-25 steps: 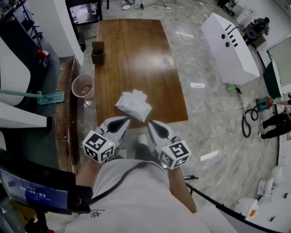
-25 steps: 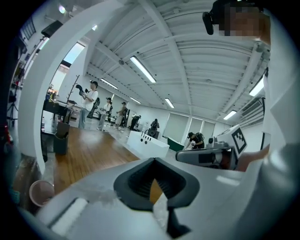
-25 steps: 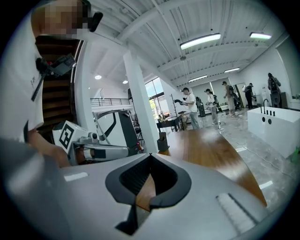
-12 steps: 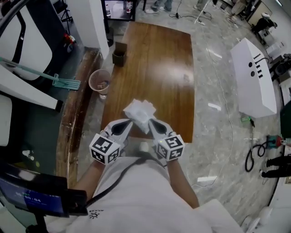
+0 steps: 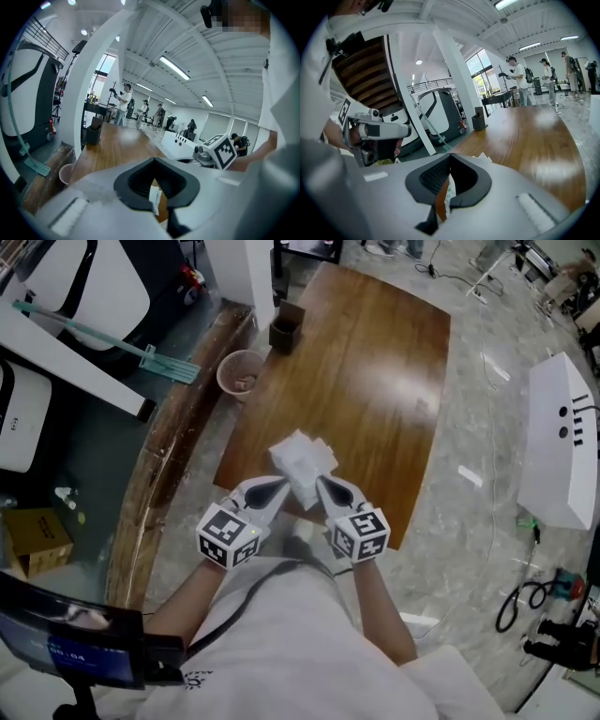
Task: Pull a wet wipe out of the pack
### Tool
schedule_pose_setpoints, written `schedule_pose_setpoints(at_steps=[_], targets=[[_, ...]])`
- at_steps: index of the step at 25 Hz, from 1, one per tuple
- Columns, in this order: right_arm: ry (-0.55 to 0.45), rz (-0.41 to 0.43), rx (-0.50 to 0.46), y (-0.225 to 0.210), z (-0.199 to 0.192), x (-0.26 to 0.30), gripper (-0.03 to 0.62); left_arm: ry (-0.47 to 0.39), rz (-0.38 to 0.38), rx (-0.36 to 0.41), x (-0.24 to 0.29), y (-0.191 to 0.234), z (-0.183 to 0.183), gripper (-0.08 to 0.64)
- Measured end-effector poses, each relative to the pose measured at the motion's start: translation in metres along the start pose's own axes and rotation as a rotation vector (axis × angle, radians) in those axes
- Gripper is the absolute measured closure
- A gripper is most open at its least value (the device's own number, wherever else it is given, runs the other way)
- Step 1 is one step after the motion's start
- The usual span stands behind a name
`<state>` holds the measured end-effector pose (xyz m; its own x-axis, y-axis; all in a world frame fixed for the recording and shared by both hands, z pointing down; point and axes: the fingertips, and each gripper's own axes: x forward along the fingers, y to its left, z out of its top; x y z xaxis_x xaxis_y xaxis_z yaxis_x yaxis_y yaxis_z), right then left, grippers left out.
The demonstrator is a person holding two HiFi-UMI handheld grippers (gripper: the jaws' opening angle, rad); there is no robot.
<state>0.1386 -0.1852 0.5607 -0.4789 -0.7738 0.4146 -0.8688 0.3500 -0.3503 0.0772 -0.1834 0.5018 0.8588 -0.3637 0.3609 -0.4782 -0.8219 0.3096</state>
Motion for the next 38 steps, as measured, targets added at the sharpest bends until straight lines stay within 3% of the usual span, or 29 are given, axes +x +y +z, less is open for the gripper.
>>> schedule_pose_setpoints(at_steps=[9, 17, 21, 38], targets=[[0.116, 0.070, -0.010, -0.016, -0.027, 0.024, 0.575, 0.045, 0.085, -0.026, 0.016, 0.006, -0.018, 0.557], [0.193, 0.091, -0.006, -0.023, -0.045, 0.049, 0.505, 0.054, 0.131, -0.033, 0.030, 0.013, -0.025, 0.557], [0.225, 0.097, -0.003, -0.024, -0.051, 0.061, 0.460, 0.046, 0.157, -0.078, 0.028, 0.018, -0.032, 0.557], [0.338, -0.017, 0.018, -0.031, -0.072, 0.084, 0.449, 0.062, 0.175, -0.047, 0.006, 0.028, -0.036, 0.557]])
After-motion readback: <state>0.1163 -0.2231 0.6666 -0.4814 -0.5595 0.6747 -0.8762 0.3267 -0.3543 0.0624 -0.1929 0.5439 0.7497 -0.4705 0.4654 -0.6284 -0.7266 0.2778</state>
